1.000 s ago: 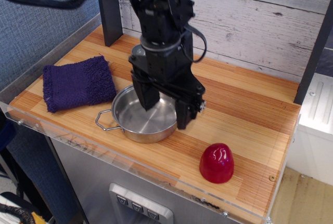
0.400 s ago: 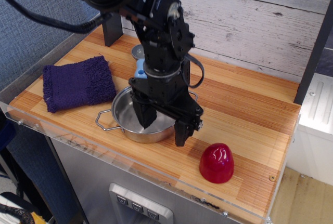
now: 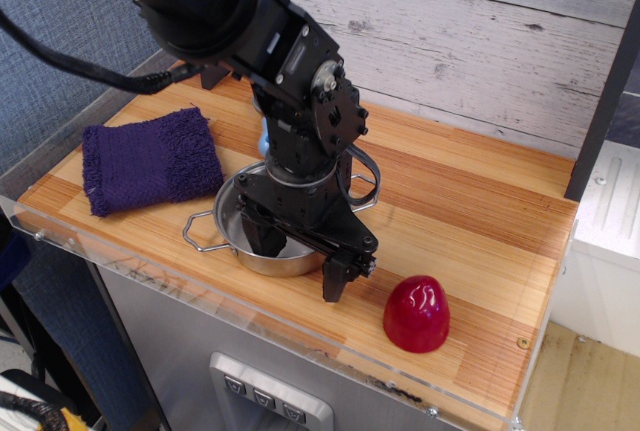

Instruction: Move the pot to the right of the spoon.

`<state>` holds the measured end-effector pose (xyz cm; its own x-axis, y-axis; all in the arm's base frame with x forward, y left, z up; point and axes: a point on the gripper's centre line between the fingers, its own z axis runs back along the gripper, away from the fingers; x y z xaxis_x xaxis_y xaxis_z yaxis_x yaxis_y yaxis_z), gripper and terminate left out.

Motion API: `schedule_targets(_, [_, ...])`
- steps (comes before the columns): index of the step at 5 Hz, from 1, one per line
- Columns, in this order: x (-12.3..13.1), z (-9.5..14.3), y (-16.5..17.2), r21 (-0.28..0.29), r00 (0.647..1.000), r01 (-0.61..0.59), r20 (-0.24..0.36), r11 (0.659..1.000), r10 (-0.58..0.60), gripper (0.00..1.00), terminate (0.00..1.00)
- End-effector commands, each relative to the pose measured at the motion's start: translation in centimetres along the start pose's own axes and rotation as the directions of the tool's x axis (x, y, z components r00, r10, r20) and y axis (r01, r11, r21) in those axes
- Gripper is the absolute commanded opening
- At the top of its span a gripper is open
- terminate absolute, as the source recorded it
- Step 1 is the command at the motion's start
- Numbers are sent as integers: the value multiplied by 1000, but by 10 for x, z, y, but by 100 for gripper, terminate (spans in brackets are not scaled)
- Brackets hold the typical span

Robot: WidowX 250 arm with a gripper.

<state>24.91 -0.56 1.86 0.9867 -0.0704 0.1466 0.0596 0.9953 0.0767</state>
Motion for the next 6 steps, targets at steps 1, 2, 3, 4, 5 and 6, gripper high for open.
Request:
schedule_targets(1, [8,10,3,40,997,-26,73,999,23,0,0])
schedule_targets(2, [5,14,6,37,996,-41,75,998,38,0,0])
schedule_targets(3, [3,17,4,35,996,-44,78,998,41,0,0])
schedule_targets(4, [1,21,0,6,997,-55,60,998,55,0,0])
schedule_targets(5, [2,25,0,2,997,-61,56,998,61,0,0])
schedule_targets(6, [9,43,9,-31,990,-121,67,992,123,0,0])
